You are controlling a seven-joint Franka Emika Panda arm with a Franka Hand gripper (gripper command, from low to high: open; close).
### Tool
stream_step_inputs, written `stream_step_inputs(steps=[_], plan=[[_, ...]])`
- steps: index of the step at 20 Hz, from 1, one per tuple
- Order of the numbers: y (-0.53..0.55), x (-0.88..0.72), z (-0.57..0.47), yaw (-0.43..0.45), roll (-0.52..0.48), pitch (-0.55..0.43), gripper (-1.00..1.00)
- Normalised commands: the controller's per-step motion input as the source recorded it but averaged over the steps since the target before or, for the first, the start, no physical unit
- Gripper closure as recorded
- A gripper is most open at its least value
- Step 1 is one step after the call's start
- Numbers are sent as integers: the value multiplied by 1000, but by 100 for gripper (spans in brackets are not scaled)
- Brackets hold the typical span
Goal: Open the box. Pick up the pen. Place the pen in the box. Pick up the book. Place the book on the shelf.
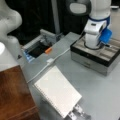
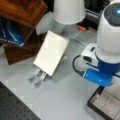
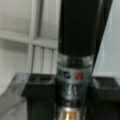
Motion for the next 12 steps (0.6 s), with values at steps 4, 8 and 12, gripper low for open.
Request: stream_step_inputs(steps=[4,8,12], plan=[[283,270,41,-28,50,159,100],[216,244,-21,-80,36,136,100],[156,172,-106,-127,23,111,100]])
